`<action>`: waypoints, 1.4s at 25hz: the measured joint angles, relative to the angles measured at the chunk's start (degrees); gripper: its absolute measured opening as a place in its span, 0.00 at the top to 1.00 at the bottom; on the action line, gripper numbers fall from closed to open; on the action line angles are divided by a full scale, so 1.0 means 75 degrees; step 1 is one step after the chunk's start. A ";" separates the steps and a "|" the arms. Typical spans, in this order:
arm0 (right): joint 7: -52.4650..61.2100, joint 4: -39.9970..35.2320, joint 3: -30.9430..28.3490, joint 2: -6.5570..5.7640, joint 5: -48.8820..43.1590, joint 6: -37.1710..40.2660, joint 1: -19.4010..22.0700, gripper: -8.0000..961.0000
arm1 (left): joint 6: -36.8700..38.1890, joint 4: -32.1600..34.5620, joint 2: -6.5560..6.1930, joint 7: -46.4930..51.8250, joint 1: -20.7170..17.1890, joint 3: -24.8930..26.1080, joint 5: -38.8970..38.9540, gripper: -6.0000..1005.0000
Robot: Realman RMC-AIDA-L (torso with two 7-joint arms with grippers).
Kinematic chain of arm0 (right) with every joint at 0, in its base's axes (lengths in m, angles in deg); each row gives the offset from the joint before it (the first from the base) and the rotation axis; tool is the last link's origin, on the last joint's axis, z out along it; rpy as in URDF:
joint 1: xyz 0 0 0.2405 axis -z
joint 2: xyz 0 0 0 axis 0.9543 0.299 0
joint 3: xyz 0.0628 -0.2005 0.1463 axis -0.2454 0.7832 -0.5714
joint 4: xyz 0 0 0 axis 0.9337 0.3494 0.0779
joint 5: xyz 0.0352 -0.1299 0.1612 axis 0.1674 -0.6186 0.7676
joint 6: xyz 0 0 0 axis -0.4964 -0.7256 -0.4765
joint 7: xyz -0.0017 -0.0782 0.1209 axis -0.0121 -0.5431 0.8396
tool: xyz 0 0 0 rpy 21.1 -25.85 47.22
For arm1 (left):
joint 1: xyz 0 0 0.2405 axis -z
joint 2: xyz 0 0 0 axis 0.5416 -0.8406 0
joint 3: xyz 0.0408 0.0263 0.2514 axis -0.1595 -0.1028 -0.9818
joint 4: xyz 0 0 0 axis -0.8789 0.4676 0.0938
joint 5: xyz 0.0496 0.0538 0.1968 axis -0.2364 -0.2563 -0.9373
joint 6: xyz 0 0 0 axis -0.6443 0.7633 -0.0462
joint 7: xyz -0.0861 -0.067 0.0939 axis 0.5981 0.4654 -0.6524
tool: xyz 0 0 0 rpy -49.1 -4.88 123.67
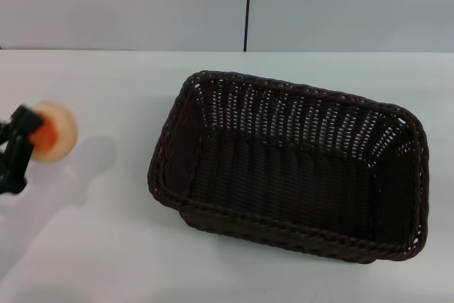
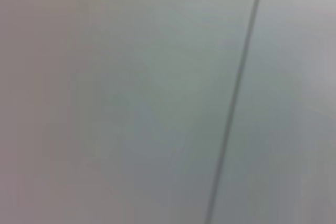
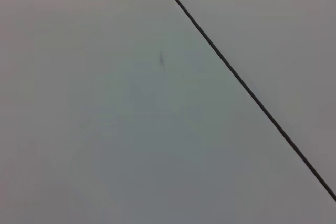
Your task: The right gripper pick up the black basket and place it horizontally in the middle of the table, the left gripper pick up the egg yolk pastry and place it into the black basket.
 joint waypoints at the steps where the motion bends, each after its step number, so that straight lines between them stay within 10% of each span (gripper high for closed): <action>1: 0.0000 0.0030 0.0001 0.0000 0.0001 -0.0001 -0.0011 0.59 | 0.0137 -0.0044 0.0009 0.0013 0.0164 0.0003 -0.0002 0.95; 9: 0.0100 0.0096 0.0045 -0.0005 0.0013 0.0053 0.0015 0.59 | 0.0303 -0.0382 0.0019 0.0044 0.1218 -0.0398 -0.0074 0.94; 20: 0.0201 0.0173 0.0049 0.0019 0.0013 0.0233 0.0038 0.59 | -0.0527 -0.0531 0.0100 -0.0024 0.2336 -0.2744 -0.0082 0.94; 31: 0.0206 0.0323 0.0052 0.0019 0.0002 0.0170 -0.0045 0.59 | -0.0392 -0.0604 0.0084 -0.0123 0.2266 -0.2524 -0.0008 0.55; 35: 0.0193 0.0324 0.0052 0.0019 0.0005 0.0202 -0.0041 0.59 | -0.0029 -0.0600 0.0053 -0.0148 0.1908 -0.1261 0.0011 0.49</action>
